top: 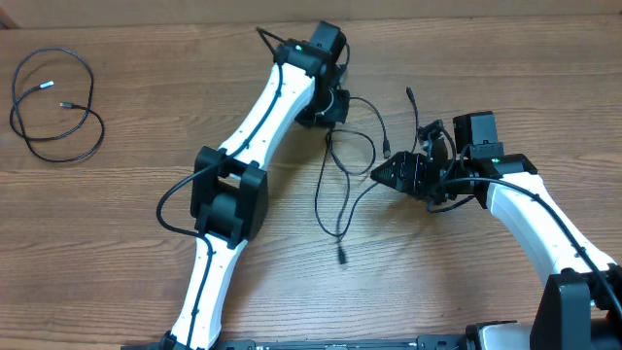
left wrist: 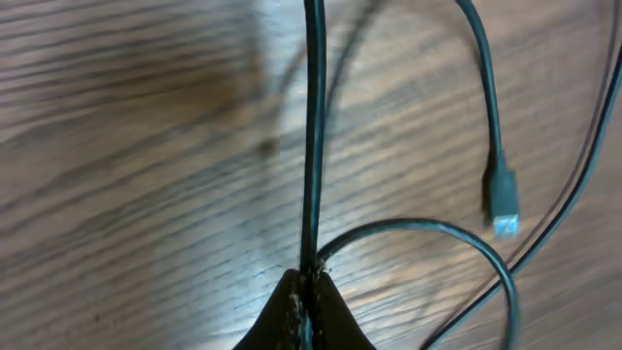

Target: Untangle cables

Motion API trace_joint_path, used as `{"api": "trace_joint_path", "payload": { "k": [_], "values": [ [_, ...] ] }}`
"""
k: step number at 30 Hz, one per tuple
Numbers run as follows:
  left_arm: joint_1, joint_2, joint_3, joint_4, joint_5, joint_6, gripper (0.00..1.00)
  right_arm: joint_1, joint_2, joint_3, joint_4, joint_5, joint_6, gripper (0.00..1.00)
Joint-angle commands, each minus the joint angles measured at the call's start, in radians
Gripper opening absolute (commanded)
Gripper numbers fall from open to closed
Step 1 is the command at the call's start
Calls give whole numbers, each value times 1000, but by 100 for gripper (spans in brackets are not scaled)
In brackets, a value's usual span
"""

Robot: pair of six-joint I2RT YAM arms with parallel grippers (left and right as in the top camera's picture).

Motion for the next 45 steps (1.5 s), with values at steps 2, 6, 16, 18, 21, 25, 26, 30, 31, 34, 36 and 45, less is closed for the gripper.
{"api": "trace_joint_path", "payload": {
  "k": [2,6,16,18,21,25,26,30,31,34,36,45],
  "values": [
    [47,10,39,0,49,-207,4,-2,-21,19,1,-97,68,61],
    [82,10,39,0,124,-301,4,-1,-21,19,5,-87,140,61],
    [169,10,39,23,563,-327,4,96,-14,-5,130,107,-71,62],
    [175,10,39,29,628,-327,4,138,-12,-19,173,145,-84,61],
    [176,10,39,31,651,-327,4,196,-8,-36,204,229,-84,55],
    [176,10,39,50,644,-316,4,245,3,-37,189,294,-83,53],
    [175,10,39,50,625,-297,4,250,5,-37,189,305,-83,54],
    [163,10,39,18,380,-261,4,252,10,-37,189,308,-83,58],
    [157,10,39,4,298,-257,4,252,10,-37,189,308,-83,59],
    [133,10,38,-12,117,-164,6,252,10,-37,190,308,-83,64],
    [114,10,36,-10,44,-69,17,252,10,-37,190,308,-83,66],
    [29,16,27,-11,-122,-55,31,252,10,-37,190,308,-83,67]
  ]
}}
